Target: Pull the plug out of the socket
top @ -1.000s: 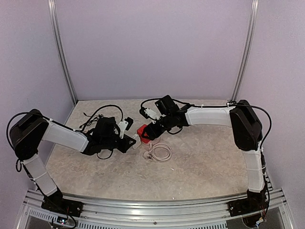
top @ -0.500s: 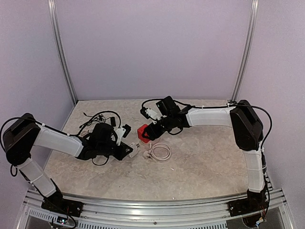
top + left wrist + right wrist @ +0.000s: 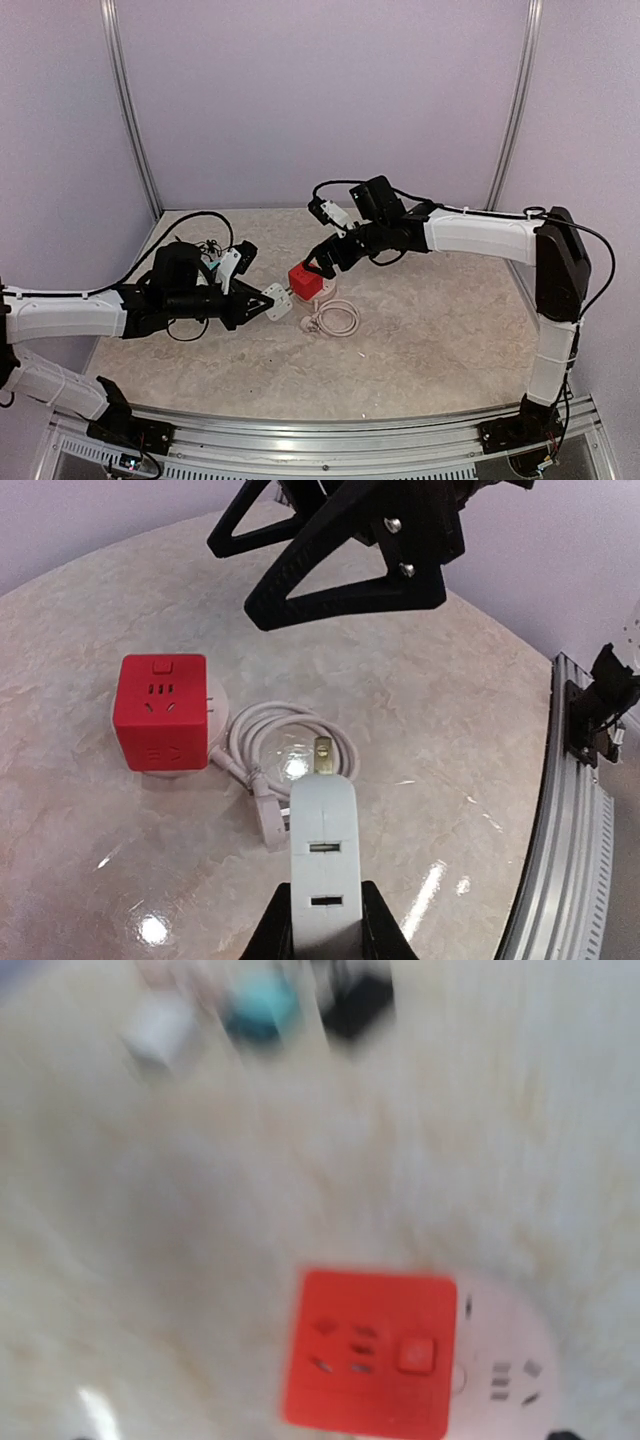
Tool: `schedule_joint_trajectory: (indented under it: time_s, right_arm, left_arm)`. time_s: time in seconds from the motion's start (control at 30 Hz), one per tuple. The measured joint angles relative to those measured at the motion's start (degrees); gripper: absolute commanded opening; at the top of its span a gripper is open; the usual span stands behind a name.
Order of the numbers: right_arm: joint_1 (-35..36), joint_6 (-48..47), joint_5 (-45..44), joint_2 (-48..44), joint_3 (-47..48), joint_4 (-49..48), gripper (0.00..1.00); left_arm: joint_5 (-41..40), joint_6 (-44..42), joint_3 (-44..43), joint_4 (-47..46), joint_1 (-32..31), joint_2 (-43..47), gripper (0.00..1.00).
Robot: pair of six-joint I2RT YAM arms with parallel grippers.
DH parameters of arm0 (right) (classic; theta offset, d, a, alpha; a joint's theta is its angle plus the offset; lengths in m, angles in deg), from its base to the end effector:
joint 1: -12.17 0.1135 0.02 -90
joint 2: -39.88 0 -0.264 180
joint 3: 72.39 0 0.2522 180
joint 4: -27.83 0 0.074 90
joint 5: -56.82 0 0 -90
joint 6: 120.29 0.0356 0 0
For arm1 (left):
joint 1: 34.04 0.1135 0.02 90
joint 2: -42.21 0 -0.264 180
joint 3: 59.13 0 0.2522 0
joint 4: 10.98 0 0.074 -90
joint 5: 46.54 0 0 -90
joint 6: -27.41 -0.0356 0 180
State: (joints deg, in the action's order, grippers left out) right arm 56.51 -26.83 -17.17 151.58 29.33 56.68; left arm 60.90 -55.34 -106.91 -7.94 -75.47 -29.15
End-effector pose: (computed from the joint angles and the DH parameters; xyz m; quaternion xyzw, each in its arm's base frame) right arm 0.3152 0.3217 0.2472 -0.3683 0.8159 0.2881 0.3401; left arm 0.1903 -0.1822 0.2144 0.3233 0.7805 -0.3315 0.4199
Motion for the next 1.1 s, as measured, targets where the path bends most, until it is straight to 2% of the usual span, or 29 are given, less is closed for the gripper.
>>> schedule_joint_trajectory:
  time_s: [0.2,0.33,0.6,0.87,1.1]
  right_arm:
    - [-0.1,-0.9,3.1,-14.4,-4.7,-1.9,0.96]
    - [-0.1,-0.8,7.8,-19.9,-10.9,-3.6,0.94]
    - [1.0,2.0,16.9,-23.0,-21.4,-5.8,0.92]
    - [3.1,5.3,20.5,-23.7,-22.0,-11.4,0.92]
    - [5.9,5.2,22.5,-22.9,-20.7,-11.9,0.93]
  left_arm:
    - [8.6,-1.5,0.1,0.8,-1.7,11.4,0.0]
    - [13.0,-2.5,0.1,0.9,-3.6,16.2,0.0]
    - [17.6,-2.8,0.1,0.9,-4.6,17.8,0.0]
    - [20.3,-2.8,0.0,0.9,-4.7,16.1,0.0]
    - [20.3,-2.8,-0.1,0.9,-4.7,14.8,0.0]
